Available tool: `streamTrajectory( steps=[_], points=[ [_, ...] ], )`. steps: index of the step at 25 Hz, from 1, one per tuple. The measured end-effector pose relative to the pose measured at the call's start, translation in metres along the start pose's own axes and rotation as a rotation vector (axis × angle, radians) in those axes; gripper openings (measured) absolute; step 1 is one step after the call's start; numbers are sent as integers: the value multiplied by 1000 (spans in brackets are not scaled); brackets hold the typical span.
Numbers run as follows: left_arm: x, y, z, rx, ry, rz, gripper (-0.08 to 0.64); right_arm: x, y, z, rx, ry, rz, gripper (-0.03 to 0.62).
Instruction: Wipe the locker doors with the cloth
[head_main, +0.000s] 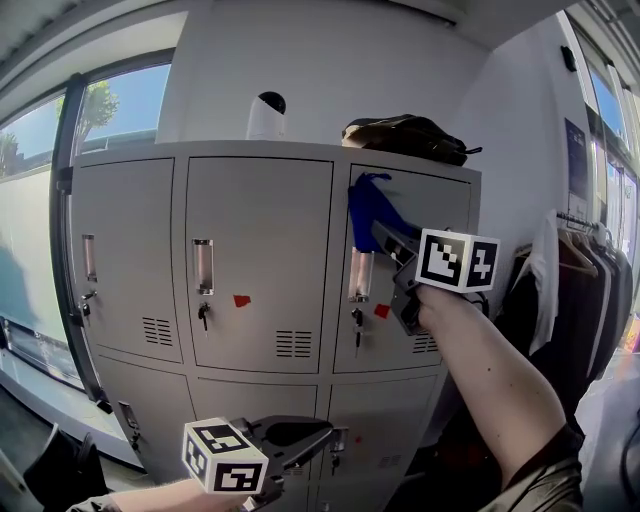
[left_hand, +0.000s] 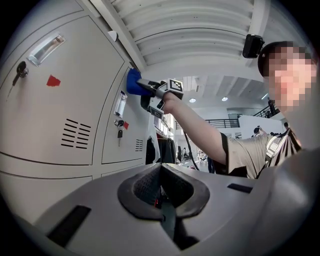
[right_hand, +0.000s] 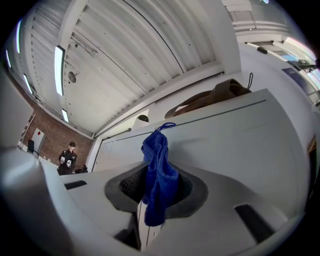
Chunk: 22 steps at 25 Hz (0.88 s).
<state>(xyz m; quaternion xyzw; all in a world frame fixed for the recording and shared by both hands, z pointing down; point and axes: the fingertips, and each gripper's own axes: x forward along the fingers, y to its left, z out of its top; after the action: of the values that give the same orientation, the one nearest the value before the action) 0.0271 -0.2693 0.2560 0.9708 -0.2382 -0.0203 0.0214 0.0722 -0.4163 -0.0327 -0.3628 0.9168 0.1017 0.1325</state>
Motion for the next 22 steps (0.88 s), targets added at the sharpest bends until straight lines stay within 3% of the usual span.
streamTrajectory(
  steps=[10, 15, 22],
  points=[
    [-19, 10, -2, 6, 6, -6, 8, 3, -29, -18, 42, -29, -74, 78],
    [-19, 16, -6, -8, 10, -12, 8, -31, -75, -18, 40, -19, -148, 78],
    [-11, 15, -4, 9, 19, -38, 8, -93, -156, -14, 43, -16, -320, 78]
  ],
)
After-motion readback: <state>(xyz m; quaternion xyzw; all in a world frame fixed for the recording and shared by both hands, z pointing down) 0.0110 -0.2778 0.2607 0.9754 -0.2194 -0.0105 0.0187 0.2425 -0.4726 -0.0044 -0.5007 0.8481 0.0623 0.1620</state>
